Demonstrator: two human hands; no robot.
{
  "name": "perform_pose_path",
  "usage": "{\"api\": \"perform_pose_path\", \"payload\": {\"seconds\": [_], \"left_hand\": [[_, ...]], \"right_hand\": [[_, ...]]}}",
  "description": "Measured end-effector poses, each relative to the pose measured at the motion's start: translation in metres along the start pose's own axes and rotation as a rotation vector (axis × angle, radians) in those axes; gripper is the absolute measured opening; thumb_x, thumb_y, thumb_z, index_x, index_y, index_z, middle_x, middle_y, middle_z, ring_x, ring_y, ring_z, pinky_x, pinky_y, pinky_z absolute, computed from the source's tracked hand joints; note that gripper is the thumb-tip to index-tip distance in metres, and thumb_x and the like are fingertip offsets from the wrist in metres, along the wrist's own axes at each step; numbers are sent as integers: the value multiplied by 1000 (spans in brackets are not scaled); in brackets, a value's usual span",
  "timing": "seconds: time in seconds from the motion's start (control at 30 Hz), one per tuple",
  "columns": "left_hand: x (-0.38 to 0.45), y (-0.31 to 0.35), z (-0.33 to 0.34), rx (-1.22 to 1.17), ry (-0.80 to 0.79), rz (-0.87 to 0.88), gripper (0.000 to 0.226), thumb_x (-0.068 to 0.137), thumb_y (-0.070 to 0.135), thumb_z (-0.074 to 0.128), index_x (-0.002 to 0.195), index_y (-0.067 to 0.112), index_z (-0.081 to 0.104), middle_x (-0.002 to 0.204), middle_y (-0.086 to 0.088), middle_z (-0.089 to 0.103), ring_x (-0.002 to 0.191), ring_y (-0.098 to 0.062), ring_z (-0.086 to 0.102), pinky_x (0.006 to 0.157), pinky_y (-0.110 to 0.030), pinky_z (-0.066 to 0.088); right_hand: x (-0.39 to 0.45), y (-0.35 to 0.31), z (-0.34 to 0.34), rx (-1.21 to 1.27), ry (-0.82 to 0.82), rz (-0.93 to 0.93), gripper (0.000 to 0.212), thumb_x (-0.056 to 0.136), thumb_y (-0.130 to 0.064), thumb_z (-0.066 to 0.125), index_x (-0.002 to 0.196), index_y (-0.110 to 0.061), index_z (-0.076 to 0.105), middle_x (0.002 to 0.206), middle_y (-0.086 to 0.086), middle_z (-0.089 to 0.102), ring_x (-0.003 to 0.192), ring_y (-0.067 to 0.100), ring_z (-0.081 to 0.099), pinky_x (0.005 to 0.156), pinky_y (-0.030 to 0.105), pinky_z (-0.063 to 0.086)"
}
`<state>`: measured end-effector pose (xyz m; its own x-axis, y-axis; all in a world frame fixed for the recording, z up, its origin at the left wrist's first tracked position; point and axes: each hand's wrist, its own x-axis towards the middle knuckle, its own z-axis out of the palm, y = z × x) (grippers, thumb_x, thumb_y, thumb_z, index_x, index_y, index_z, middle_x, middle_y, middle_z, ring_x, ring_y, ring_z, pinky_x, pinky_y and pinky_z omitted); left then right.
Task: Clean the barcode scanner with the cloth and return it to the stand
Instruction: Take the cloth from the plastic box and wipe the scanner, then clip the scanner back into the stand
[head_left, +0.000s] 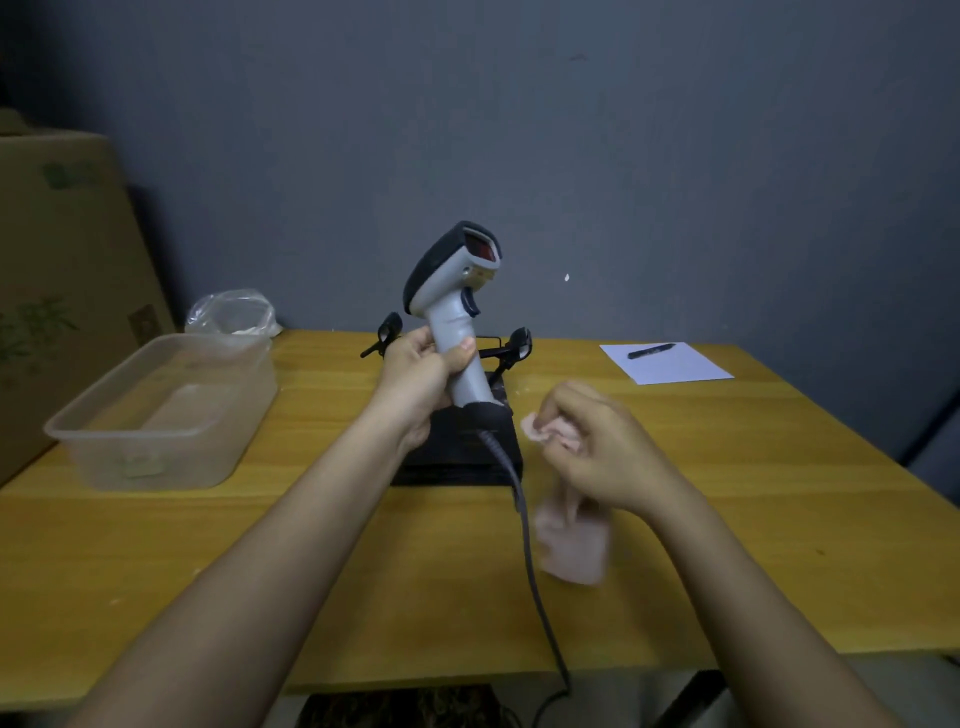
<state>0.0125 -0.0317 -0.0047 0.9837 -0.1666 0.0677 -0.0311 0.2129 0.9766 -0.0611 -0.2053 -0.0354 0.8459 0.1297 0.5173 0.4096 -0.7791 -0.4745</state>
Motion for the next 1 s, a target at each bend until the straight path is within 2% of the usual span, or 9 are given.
{"api": "perform_pose_path", "payload": {"seconds": [0.1,0.2,0.27,0.33,0.47,0.6,0.7,0.83,1.0], "left_hand": [[2,0,1,14,2,24,26,87,8,61,113,7,57,94,-4,64,85,-20,63,71,-32,56],[4,1,6,20,25,78,28,83,7,66,110,7,57,97,-5,66,89,-21,64,80,-35,56],[8,1,8,40,61,107,32,79,9,71,108,9,56,99,-6,67,89,-21,66,80,-36,56],[16,-1,13,101,91,137,35,75,14,76,104,8,57,91,-3,67,82,-18,66,73,-31,56],[28,-5,32,279,135,184,38,71,23,79,98,8,56,82,2,63,72,-12,62,64,-24,52],[43,-9,46,363,156,155,43,70,31,79,97,8,54,88,-3,64,80,-19,65,76,-38,55],[52,-9,56,337,140,106,41,72,28,77,101,6,58,97,-7,68,87,-23,67,82,-44,56],[59,-11,57,193,1,99,30,88,20,60,114,4,58,105,-7,64,99,-20,63,90,-36,53],[94,-30,38,747,-95,173,39,94,15,49,132,7,50,139,-9,52,129,-24,46,105,-32,36]], "right_hand": [[4,-15,6,76,174,-106,16,78,-2,53,90,-11,61,98,1,58,91,8,54,76,20,43],[8,-10,14,-150,61,-11,18,81,-3,53,83,-15,66,101,-2,63,97,21,55,76,31,44],[10,-4,8,-230,214,128,13,80,-11,53,76,-16,64,93,-2,62,92,25,54,67,33,43],[14,-12,8,-272,313,91,15,78,-28,54,79,-17,64,92,1,59,87,26,52,64,33,43],[36,-24,31,-608,192,113,54,69,-55,69,93,-7,64,96,12,57,86,33,51,64,37,40],[49,-19,44,-713,197,244,45,79,-43,63,99,-4,61,102,12,58,97,31,49,68,36,30],[59,-11,40,-632,206,323,37,81,-39,58,98,-7,61,102,11,59,100,30,47,69,34,27],[68,10,20,-277,233,373,26,72,-34,57,59,-16,44,68,2,50,75,25,44,53,30,26],[79,40,-6,303,154,507,19,79,-22,56,66,-9,52,62,7,47,53,16,41,48,22,35]]}}
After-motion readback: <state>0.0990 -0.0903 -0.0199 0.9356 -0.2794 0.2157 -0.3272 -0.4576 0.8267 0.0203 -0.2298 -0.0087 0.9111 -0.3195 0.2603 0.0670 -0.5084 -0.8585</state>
